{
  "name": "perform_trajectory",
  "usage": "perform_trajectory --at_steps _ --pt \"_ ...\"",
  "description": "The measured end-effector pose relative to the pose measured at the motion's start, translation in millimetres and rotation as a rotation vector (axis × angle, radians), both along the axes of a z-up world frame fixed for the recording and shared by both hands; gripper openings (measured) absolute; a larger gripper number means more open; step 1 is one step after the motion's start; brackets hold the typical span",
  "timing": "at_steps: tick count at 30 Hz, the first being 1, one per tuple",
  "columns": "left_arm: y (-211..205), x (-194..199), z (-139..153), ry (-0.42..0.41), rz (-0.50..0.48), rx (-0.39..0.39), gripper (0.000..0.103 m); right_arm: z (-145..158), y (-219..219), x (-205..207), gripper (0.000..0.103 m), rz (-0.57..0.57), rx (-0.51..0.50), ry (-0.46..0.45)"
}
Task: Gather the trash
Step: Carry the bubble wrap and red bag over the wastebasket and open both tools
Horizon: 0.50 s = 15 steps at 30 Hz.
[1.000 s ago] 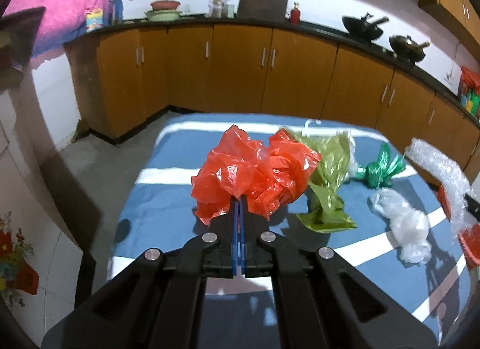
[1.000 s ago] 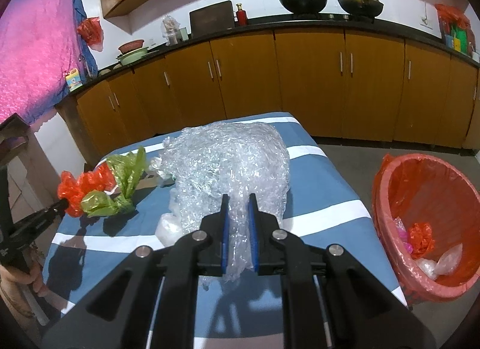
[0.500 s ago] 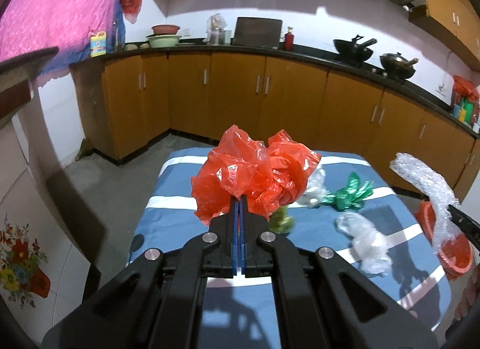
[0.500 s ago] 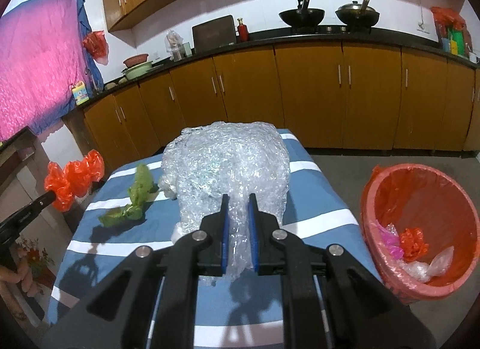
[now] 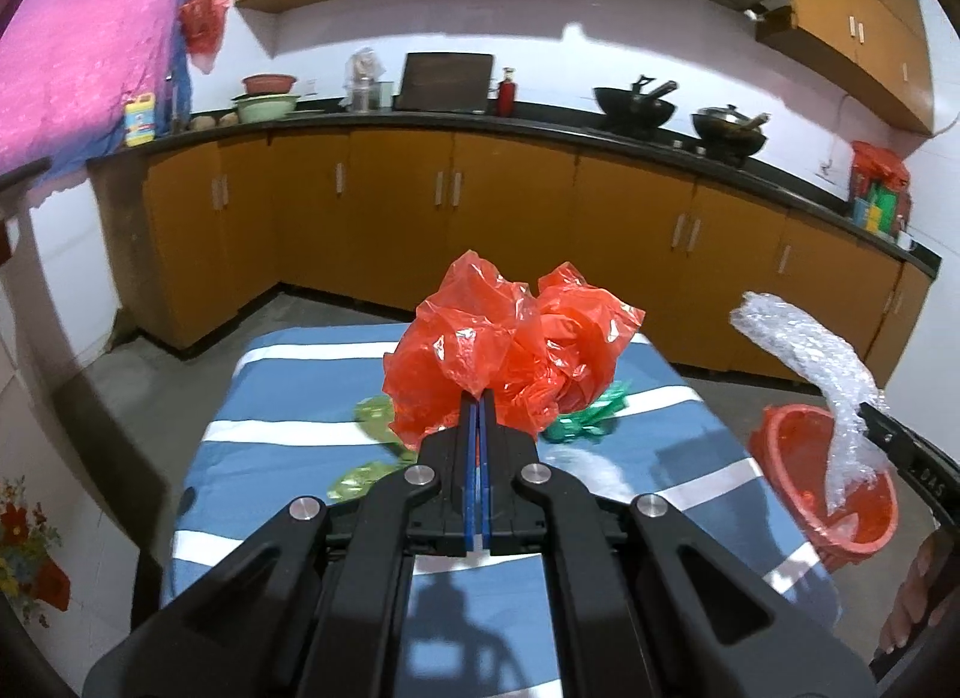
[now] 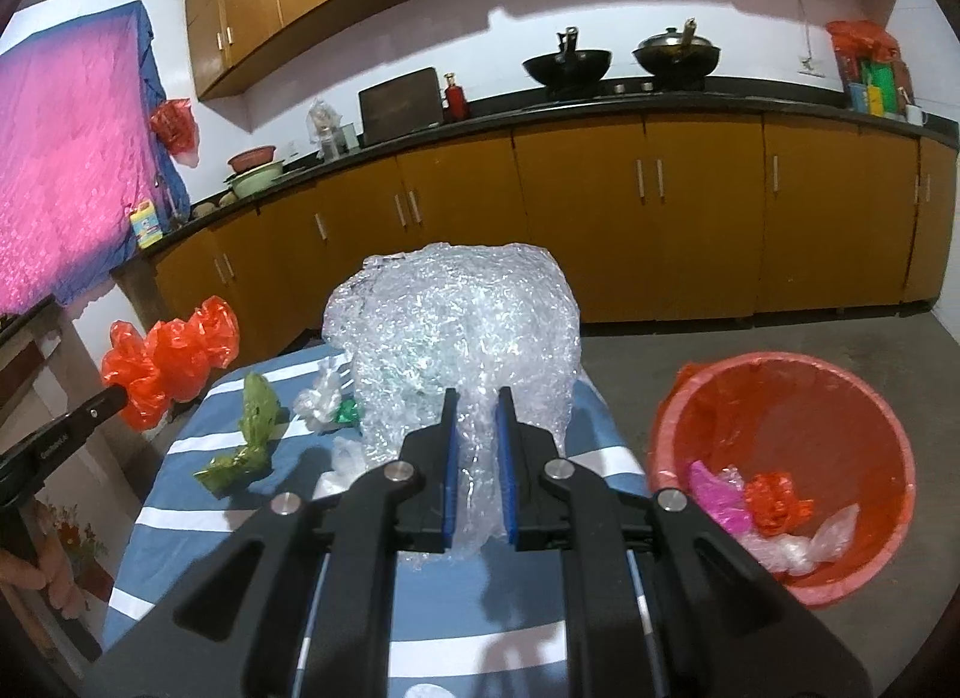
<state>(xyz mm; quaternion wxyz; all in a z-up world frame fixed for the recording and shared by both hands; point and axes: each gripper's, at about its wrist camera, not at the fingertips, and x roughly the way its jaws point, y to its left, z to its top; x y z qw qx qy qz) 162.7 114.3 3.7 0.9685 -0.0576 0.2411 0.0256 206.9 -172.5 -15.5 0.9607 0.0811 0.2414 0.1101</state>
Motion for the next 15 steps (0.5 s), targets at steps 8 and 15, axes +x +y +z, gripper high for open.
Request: perform_trajectory --at_steps 8,15 --pt "-49 6 3 -0.007 -0.087 -0.007 0.001 5 -33 -6 0.013 -0.060 0.002 -0.015" --pt "-96 15 1 -0.007 -0.168 -0.031 0.000 4 -69 -12 0.013 -0.125 0.002 -0.017"
